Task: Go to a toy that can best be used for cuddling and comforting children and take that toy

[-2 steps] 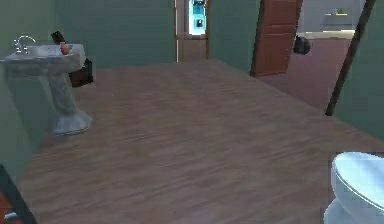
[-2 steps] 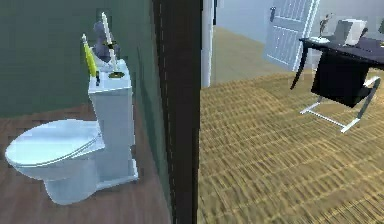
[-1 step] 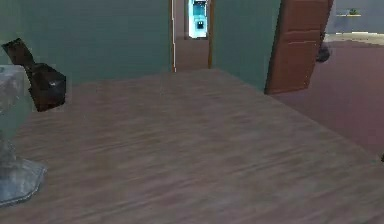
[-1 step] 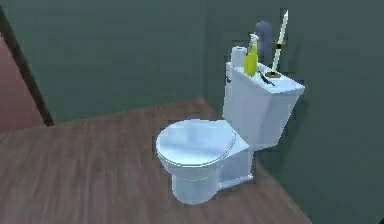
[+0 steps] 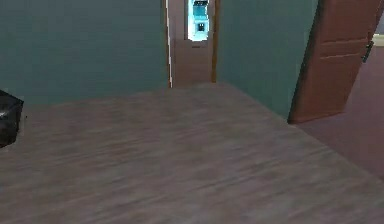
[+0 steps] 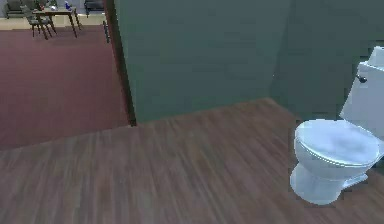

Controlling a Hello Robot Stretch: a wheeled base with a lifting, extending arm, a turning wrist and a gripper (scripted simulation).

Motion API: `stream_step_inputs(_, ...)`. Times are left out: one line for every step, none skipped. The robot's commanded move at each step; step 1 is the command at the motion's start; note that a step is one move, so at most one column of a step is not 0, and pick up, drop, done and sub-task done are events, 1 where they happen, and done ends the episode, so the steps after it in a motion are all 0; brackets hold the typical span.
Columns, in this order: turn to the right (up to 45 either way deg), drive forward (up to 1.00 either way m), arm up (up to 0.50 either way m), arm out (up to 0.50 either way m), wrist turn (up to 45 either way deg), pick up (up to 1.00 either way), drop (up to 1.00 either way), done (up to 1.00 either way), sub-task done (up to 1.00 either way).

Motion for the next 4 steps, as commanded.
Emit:
stream_step_inputs(0.0, 1.0, 0.0, 0.0, 0.0, 0.0, 0.0, 0.0, 0.0)
stream_step_inputs(0.0, 1.0, 0.0, 0.0, 0.0, 0.0, 0.0, 0.0, 0.0)
stream_step_inputs(0.0, 1.0, 0.0, 0.0, 0.0, 0.0, 0.0, 0.0, 0.0)
stream_step_inputs(0.0, 0.9, 0.0, 0.0, 0.0, 0.0, 0.0, 0.0, 0.0)
